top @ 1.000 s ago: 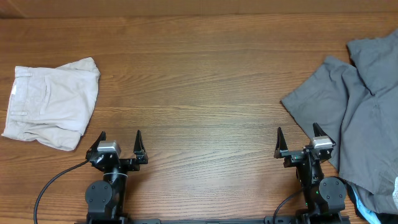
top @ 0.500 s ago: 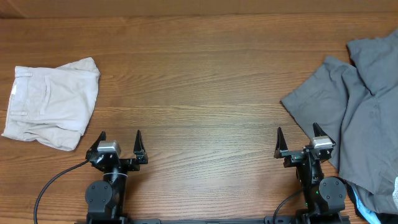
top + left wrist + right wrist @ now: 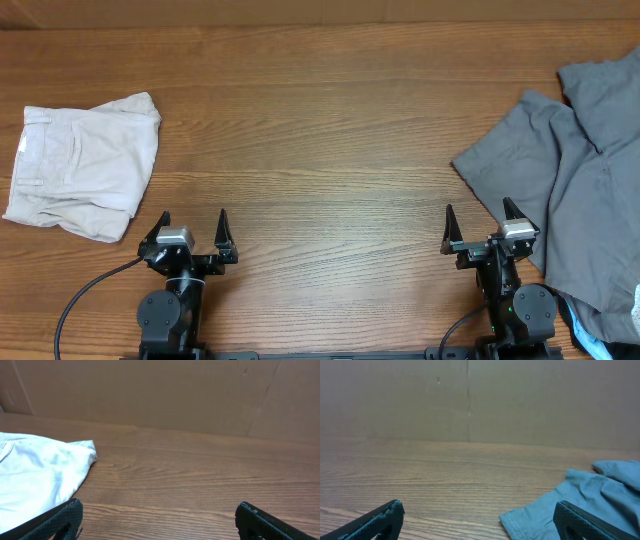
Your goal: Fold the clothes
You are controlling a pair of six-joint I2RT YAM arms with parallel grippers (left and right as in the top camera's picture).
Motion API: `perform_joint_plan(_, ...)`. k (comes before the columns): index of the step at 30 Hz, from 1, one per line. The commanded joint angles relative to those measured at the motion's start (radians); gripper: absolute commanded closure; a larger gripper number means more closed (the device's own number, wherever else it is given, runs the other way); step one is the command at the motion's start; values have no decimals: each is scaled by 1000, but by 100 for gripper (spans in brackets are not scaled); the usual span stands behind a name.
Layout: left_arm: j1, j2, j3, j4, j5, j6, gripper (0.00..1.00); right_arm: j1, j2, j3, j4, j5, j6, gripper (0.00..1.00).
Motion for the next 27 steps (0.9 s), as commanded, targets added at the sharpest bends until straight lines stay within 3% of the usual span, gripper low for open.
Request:
perform_joint_plan(1,5,-13,-4,2,14,-11,0,-5,-10,-10,6,6,-3,0)
perform_joint_plan(9,5,-12,-4,2,23,-42,0,-5,-6,-10,14,-58,8,0)
perform_joint_plan(14,5,-11,1,-4,63,-87,0,-5,-6,1,11,-66,164,0)
perform_joint_plan(22,5,-7,216,-268,60,-85,0,-5,4,161,-158,-47,163,0)
perform_joint_plan(27,5,99,363,-382,63,-86,0,-5,108,270,-219,-6,163,0)
